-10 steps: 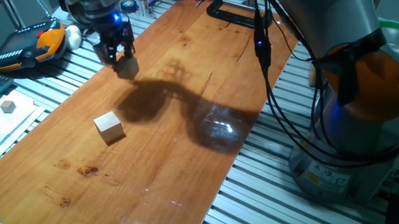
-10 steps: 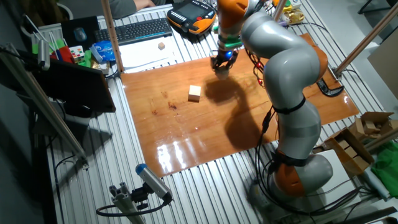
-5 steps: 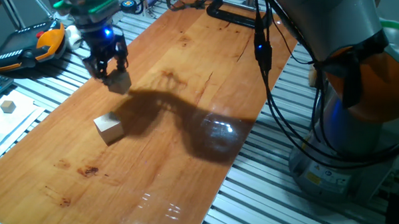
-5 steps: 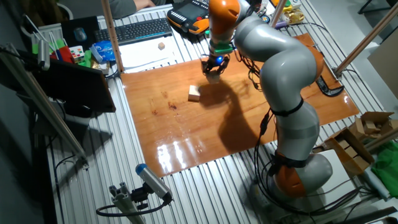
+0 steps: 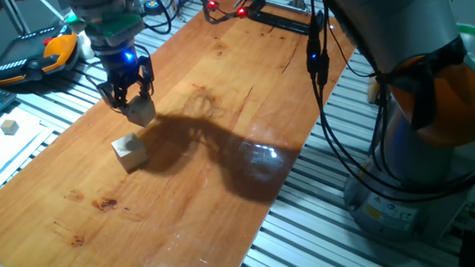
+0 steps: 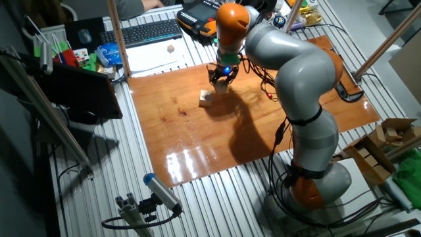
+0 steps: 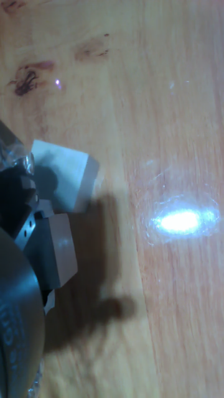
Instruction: Pick up the small block on the left and move it to the right
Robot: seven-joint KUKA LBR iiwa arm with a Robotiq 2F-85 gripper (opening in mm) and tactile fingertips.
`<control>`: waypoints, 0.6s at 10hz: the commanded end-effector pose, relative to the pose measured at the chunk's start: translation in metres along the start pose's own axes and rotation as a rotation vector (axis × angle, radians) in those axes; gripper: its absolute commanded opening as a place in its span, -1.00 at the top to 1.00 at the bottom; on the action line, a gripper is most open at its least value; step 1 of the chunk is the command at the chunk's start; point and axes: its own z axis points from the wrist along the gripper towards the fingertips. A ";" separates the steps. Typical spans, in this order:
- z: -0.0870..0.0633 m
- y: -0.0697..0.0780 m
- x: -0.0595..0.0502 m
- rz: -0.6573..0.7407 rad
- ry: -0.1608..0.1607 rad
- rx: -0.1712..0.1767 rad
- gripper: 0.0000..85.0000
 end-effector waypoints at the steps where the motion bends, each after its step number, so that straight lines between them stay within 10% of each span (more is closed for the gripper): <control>1: 0.000 0.000 0.000 0.003 0.002 -0.003 0.98; 6: 0.023 0.010 0.010 0.060 -0.025 -0.026 0.98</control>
